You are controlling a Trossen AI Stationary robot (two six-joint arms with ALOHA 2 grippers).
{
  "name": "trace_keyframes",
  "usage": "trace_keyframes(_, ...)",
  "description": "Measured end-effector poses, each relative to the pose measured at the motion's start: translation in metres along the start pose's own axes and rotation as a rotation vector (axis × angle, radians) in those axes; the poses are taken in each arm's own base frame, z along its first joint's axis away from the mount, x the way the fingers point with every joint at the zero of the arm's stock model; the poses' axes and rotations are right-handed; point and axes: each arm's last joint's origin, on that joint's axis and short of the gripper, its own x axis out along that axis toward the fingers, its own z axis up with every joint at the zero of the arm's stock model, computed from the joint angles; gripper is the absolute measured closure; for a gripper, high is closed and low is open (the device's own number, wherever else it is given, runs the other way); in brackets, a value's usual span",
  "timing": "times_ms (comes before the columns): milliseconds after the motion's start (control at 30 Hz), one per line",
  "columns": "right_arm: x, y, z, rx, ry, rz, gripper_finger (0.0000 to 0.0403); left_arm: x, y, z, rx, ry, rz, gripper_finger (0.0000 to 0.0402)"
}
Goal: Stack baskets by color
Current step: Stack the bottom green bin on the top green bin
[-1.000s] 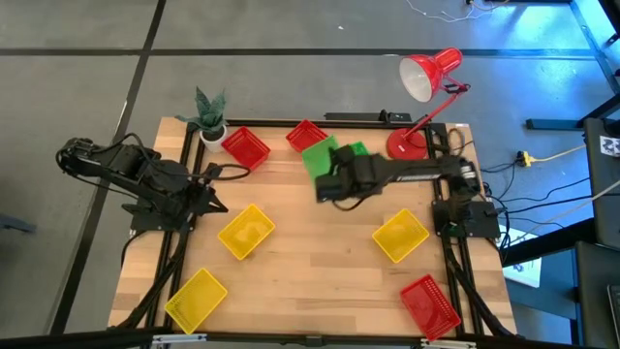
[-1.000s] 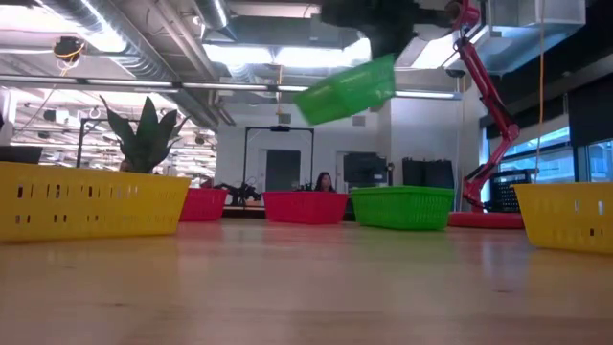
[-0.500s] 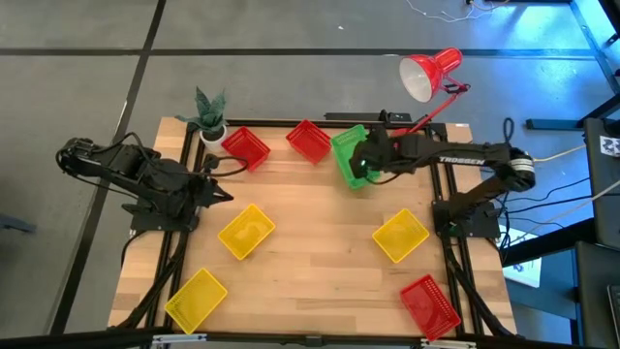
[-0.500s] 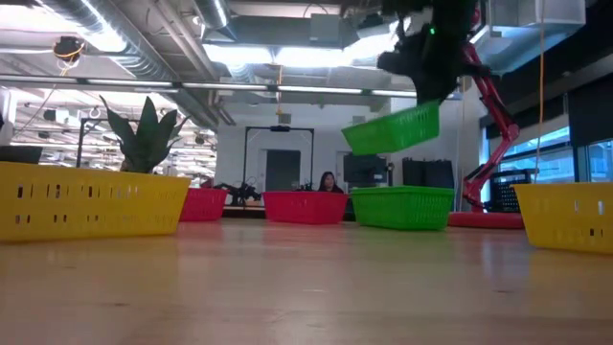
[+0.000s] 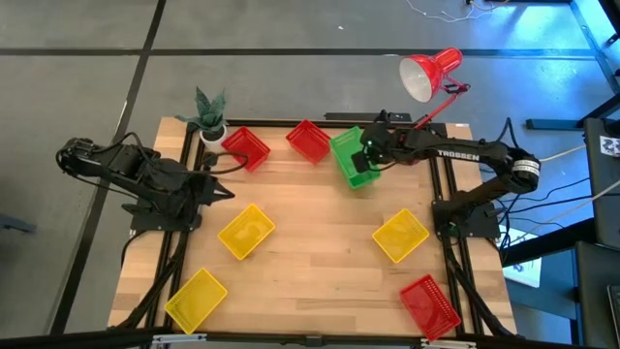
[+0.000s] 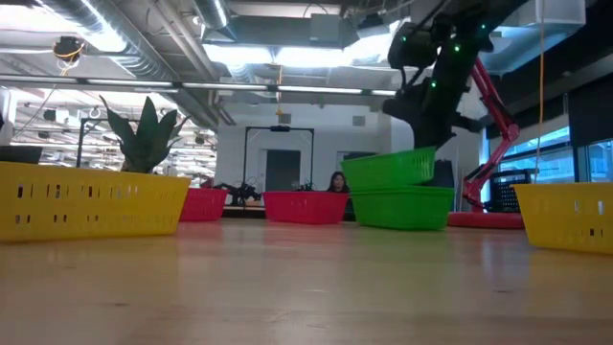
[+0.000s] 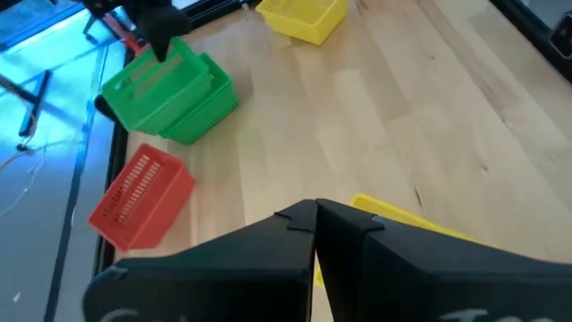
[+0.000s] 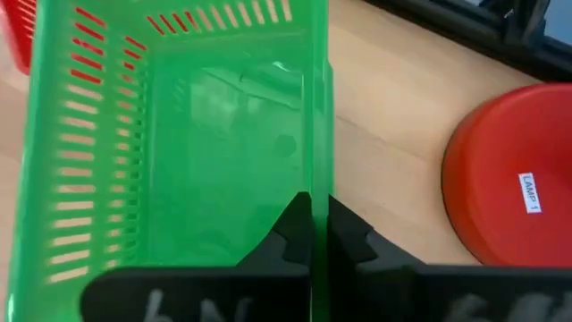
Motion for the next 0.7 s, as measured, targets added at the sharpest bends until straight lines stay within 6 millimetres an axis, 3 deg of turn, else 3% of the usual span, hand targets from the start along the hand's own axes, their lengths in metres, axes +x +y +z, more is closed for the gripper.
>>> trace_keyframes(367, 0.005, -0.003, -0.004, 0.020, 0.070, 0.051, 0.0403, 0.000, 0.001, 0.000, -0.028, 0.005, 0.034, 0.0401)
trace_keyframes(700, -0.006, 0.002, 0.007, -0.002, 0.031, 0.071, 0.0403, 0.000, 0.001, 0.000, -0.028, 0.006, 0.038, 0.0401)
